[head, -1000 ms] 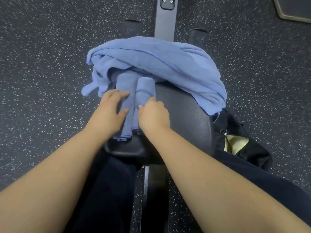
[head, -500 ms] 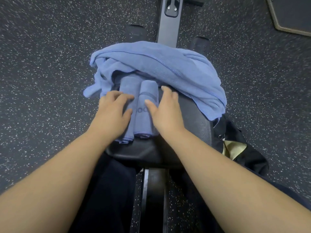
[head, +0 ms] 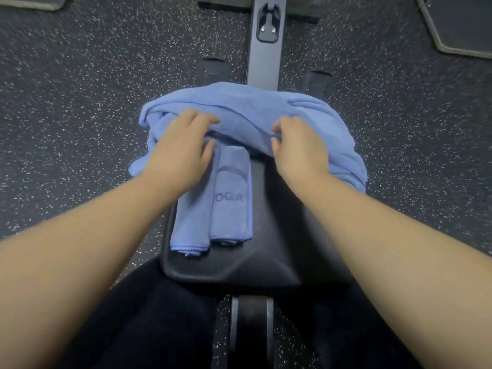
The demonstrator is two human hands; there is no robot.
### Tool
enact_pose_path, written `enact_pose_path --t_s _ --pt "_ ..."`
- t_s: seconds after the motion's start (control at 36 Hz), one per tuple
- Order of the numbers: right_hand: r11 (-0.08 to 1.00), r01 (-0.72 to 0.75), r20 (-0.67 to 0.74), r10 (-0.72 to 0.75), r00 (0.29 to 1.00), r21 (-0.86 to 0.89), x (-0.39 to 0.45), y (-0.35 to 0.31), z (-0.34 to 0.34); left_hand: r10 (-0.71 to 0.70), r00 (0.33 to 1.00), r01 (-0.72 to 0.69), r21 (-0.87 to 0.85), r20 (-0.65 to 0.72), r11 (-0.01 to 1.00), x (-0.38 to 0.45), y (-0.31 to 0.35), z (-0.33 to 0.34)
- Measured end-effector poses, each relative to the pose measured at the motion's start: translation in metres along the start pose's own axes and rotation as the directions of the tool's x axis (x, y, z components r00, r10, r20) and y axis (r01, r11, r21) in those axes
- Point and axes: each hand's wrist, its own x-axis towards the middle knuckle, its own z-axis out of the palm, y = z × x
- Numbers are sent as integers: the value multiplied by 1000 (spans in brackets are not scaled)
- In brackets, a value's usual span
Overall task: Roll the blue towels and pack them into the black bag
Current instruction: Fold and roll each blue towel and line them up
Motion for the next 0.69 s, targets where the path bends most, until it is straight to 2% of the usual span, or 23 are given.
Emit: enact_pose_path --t_s 0.08,0.17,0.22,0.28,0.39,0.53,0.69 --pt "999 52 -24 -52 998 4 1 -5 -2 52 999 -52 2 -1 999 23 9 -4" --pt "994 104 -92 -100 991 39 -3 -11 -6 91 994 -92 13 55 996 39 15 -3" --pt "988 141 -121 -133 984 59 -6 -13 -10 99 990 -106 67 98 992 46 15 0" --pt "984 159 -118 -150 982 75 -9 -12 -14 73 995 -80 94 75 992 50 17 2" --pt "995 80 -36 -78 996 63 -9 4 -18 -48 998 52 75 -52 996 50 14 -10" --pt "999 -33 61 30 998 43 -9 22 -31 -132 989 133 12 -74 991 42 1 -33" --pt "993 5 -28 -2 1000 117 -21 14 -64 -124 984 124 -10 -129 992 39 11 -71"
